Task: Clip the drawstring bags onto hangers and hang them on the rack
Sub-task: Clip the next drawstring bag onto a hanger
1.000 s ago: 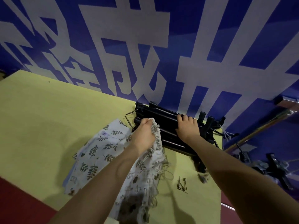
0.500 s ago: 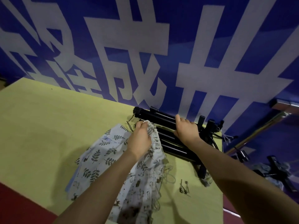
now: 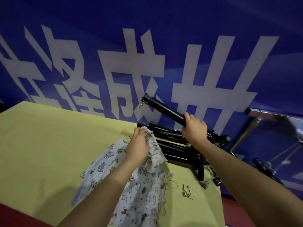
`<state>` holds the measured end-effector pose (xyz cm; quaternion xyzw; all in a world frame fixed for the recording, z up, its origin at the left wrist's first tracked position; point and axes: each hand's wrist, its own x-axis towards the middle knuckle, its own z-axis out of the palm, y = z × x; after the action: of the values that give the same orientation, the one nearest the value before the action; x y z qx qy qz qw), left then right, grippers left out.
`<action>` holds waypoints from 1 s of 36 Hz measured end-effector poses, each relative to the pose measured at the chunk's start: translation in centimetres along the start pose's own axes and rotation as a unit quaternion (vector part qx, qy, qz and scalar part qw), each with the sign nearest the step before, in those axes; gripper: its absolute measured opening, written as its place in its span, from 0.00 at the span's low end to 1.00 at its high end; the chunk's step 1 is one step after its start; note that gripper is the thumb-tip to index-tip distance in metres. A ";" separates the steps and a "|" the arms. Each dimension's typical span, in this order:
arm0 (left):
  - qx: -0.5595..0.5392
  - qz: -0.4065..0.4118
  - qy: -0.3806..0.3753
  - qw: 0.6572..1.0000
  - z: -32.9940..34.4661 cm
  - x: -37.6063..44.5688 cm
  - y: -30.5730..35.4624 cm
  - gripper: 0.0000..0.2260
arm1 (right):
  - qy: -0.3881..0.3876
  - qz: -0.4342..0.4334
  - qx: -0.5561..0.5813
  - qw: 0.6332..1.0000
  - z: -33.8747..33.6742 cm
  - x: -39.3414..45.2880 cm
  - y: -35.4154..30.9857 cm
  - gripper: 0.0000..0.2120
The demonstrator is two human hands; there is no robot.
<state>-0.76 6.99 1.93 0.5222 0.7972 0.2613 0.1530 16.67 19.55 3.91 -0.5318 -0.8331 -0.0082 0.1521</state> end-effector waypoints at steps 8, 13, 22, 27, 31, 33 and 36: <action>-0.059 -0.002 0.063 0.996 -1.3 -0.8 0.3 0.27 | 0.008 0.004 0.048 0.999 -2.3 -2.6 0.7 0.18; -0.074 0.017 0.123 0.989 -3.0 -0.8 1.2 0.28 | 0.030 -0.024 0.050 0.998 -3.0 -4.5 0.9 0.17; -0.091 0.048 0.035 0.994 -4.5 -1.1 2.2 0.05 | 0.003 -0.061 0.050 0.997 -3.8 -7.0 0.1 0.17; -0.111 0.039 -0.013 0.993 -3.8 -2.6 2.2 0.06 | -0.014 -0.066 0.067 0.996 -3.7 -7.6 -0.8 0.19; -0.104 0.046 -0.027 0.993 -3.9 -2.8 2.0 0.05 | -0.014 -0.064 0.074 0.995 -3.6 -8.2 -1.0 0.18; -0.099 0.031 -0.026 0.994 -4.0 -2.6 1.8 0.05 | -0.008 -0.065 0.076 0.995 -3.6 -8.5 -0.7 0.18; -0.126 0.011 -0.025 0.992 -4.2 -2.4 1.3 0.10 | -0.011 -0.067 0.072 0.995 -3.7 -9.1 -0.2 0.18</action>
<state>-0.92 4.15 6.03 0.5140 0.7480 0.3485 0.2343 20.92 10.79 5.06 -0.4622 -0.8670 0.0479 0.1799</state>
